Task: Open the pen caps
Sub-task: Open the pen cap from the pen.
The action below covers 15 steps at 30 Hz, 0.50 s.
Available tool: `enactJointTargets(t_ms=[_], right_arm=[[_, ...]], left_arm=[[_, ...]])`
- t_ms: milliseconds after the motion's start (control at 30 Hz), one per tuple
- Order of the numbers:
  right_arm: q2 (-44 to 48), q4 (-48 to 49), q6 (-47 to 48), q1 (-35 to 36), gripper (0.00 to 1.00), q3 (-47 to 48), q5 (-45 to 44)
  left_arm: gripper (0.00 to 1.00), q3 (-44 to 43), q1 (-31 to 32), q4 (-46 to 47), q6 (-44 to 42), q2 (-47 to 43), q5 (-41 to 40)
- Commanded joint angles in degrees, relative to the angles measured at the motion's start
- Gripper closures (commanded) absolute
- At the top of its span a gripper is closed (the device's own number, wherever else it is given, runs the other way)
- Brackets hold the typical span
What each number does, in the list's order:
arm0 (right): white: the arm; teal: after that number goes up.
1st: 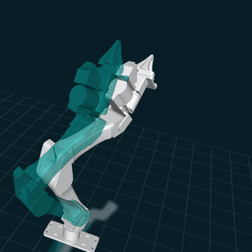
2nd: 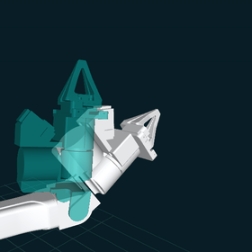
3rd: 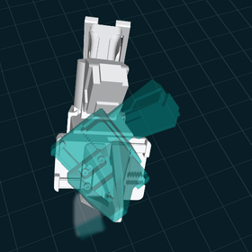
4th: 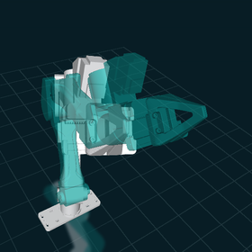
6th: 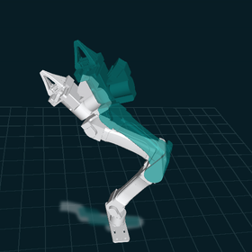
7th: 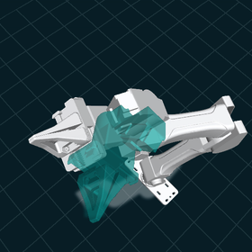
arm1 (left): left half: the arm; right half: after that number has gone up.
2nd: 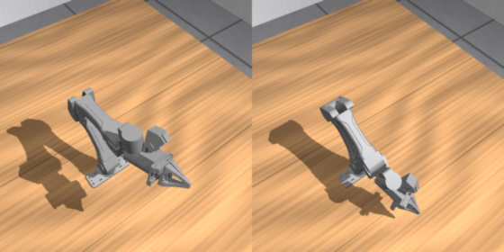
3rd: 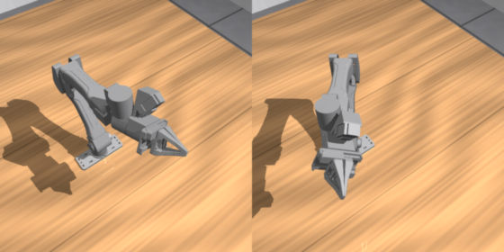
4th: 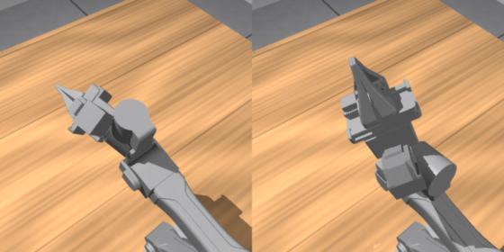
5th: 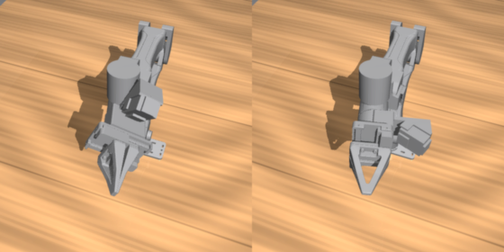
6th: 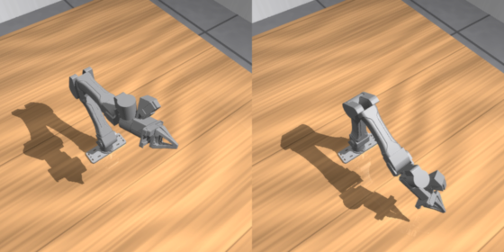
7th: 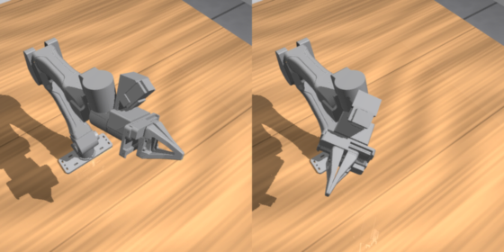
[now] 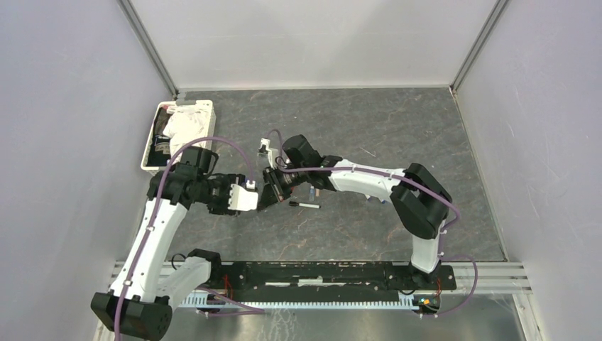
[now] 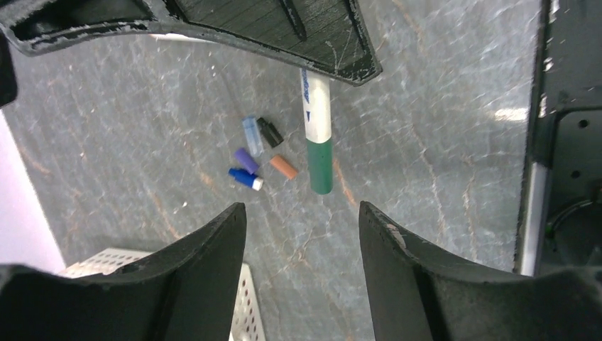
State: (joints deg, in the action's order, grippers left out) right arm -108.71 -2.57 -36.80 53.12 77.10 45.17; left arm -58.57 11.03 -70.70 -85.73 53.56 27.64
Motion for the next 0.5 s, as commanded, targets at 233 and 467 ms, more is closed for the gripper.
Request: enactJointTargets(t_ms=[233,467], right_arm=[[6.30,19.92,-7.69,-0.28,1.00,-4.57,2.86],[6.31,19.61,-7.32,-0.26,1.00,-5.67,2.41]], left_arm=[[0.39,-2.54,0.22,-3.22,5.93,3.11,9.79],[0.71,-2.52,0.22,0.12,6.84,3.31,6.10]])
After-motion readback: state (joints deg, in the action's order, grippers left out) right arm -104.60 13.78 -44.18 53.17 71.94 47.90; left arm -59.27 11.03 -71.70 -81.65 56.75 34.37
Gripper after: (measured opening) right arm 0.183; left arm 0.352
